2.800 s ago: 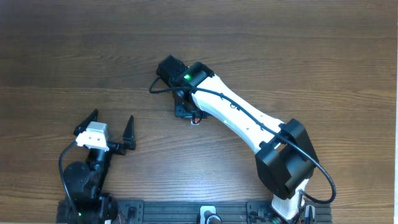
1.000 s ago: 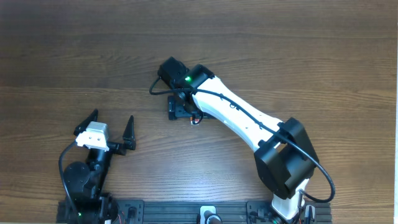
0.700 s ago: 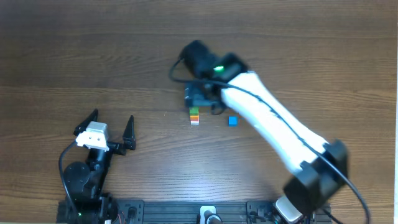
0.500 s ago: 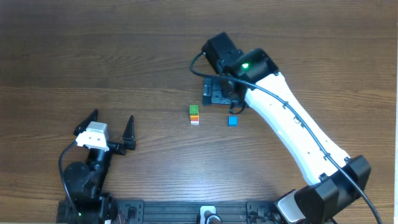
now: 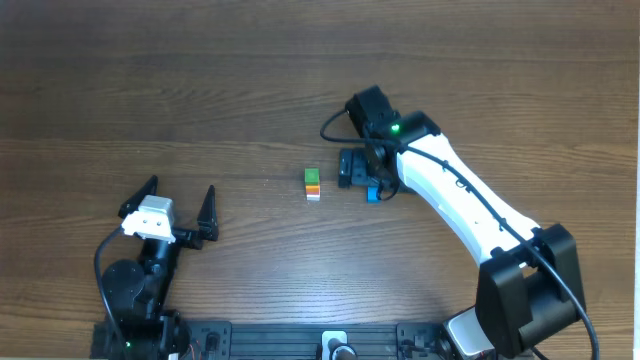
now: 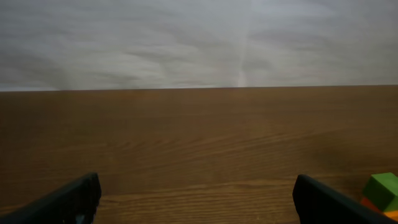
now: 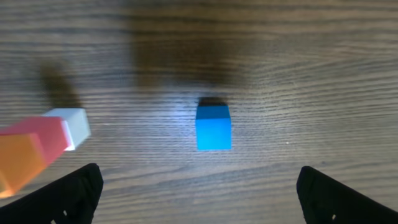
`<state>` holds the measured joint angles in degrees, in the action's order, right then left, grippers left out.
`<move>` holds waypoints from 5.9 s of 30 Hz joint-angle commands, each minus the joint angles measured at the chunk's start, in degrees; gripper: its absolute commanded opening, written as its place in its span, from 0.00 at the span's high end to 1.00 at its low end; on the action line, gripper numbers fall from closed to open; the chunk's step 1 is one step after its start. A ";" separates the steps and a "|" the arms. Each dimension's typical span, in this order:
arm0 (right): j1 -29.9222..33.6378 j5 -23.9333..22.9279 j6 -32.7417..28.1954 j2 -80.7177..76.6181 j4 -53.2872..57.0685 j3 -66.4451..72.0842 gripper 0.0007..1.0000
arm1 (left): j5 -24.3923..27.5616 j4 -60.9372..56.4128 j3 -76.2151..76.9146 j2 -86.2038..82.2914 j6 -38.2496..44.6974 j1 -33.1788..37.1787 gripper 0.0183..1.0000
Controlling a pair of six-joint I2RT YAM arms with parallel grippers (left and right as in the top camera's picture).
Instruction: Stack Cubes
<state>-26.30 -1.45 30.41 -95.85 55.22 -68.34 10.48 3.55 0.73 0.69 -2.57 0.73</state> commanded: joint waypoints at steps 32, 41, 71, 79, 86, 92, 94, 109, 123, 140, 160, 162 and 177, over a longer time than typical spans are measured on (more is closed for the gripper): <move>0.61 -0.09 -1.38 -10.67 -8.11 4.39 0.57 | -0.50 -0.13 -0.42 -0.42 0.85 0.24 0.00; 1.01 -0.15 -1.81 -10.67 -8.02 4.39 0.62 | -0.50 -0.13 -0.42 -0.42 0.85 0.24 0.00; -1.33 -1.53 -1.79 -2.27 6.49 -8.81 0.85 | -0.50 -0.13 -0.42 -0.42 0.85 0.24 0.00; -9.53 -1.66 -0.15 -2.75 16.68 -26.34 0.87 | -0.50 -0.13 -0.42 -0.42 0.85 0.24 0.00; -14.56 -1.62 4.33 -9.49 20.76 -32.50 0.87 | -0.50 -0.13 -0.42 -0.42 0.85 0.24 0.00; -15.65 -0.94 6.75 -13.70 21.84 -33.07 0.87 | -0.50 -0.13 -0.42 -0.42 0.85 0.24 0.00; -15.65 -0.92 6.88 -14.43 21.86 -33.07 0.87 | -0.50 -0.13 -0.42 -0.42 0.85 0.24 0.00; -15.37 0.17 7.23 -17.70 19.71 -33.07 0.87 | -0.50 -0.13 -0.42 -0.42 0.85 0.24 0.00; -15.41 0.17 7.30 -17.75 18.08 -33.07 0.87 | -0.50 -0.13 -0.42 -0.42 0.85 0.24 0.00; -15.37 -0.11 7.30 -19.39 17.57 -33.07 0.87 | -0.50 -0.13 -0.42 -0.42 0.85 0.24 0.00; -14.95 -0.09 7.28 -19.45 17.20 -33.07 0.64 | -0.50 -0.13 -0.42 -0.42 0.85 0.24 0.00; -14.93 -0.09 7.28 -19.45 17.20 -33.07 0.61 | -0.50 -0.13 -0.42 -0.42 0.85 0.24 0.00; -12.81 -1.62 4.81 -19.26 14.62 -33.09 0.01 | -0.50 -0.13 -0.42 -0.42 0.85 0.24 0.00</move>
<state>-40.29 -1.65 36.97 -114.52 71.09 -100.29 10.48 3.55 0.73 0.69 -2.57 0.73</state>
